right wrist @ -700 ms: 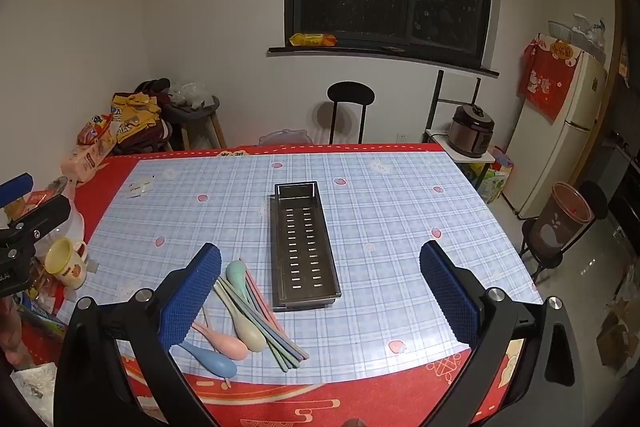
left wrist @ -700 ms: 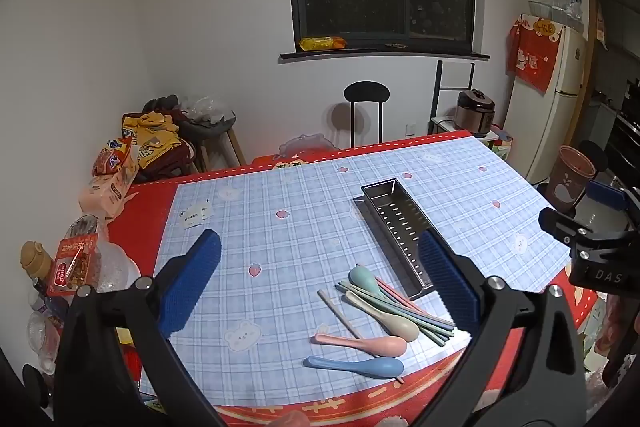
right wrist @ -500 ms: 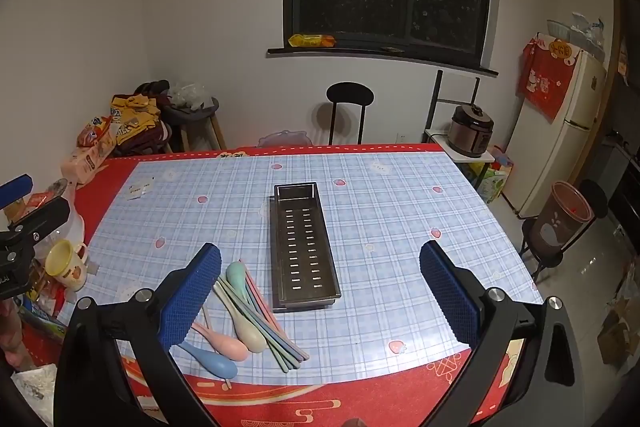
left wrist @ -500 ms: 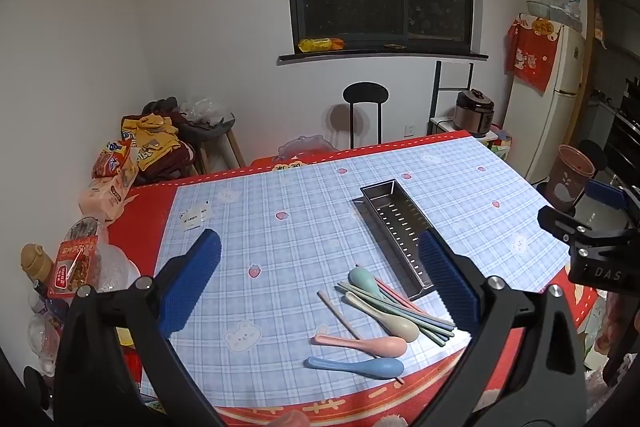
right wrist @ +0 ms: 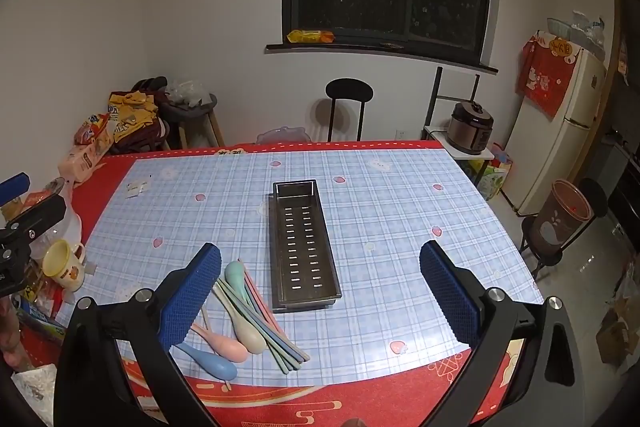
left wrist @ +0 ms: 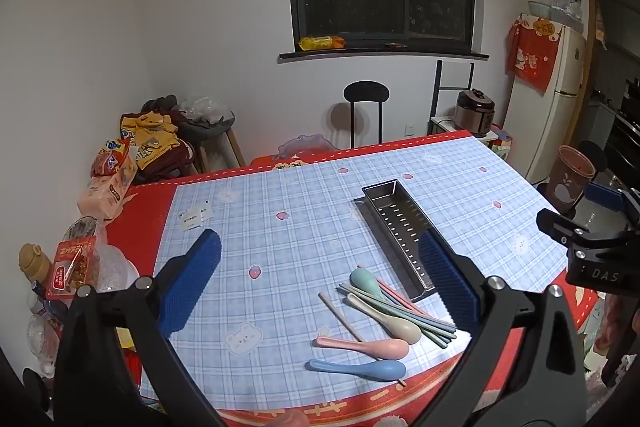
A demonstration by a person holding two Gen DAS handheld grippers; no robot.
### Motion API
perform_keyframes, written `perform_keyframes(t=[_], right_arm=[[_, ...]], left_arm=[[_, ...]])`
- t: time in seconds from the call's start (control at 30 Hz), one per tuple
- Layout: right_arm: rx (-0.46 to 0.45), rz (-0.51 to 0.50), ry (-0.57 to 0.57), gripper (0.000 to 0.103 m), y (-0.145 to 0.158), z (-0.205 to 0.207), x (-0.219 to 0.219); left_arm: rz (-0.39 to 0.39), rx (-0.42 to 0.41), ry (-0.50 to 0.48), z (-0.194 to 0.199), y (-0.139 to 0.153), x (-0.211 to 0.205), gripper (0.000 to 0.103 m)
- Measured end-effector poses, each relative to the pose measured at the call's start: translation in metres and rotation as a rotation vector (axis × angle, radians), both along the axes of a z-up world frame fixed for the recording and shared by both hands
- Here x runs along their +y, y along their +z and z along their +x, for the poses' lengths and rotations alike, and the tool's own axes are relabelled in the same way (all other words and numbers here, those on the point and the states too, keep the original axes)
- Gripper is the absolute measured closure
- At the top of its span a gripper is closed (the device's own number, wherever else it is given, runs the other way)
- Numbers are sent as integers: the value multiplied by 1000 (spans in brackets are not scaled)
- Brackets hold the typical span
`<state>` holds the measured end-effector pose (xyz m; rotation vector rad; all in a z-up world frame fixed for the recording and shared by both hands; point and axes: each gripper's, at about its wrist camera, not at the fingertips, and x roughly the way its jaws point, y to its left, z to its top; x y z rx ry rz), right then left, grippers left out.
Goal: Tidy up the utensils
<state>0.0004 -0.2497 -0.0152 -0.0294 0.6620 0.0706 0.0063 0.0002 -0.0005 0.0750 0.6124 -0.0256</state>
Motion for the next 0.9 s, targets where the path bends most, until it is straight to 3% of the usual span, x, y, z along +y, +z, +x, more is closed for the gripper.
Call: perform_keyframes(t=[0.9], right_arm=[[11,-1,-13,6,0,12,8]], left_arm=[[9,8,-17,15,-1,3,6]])
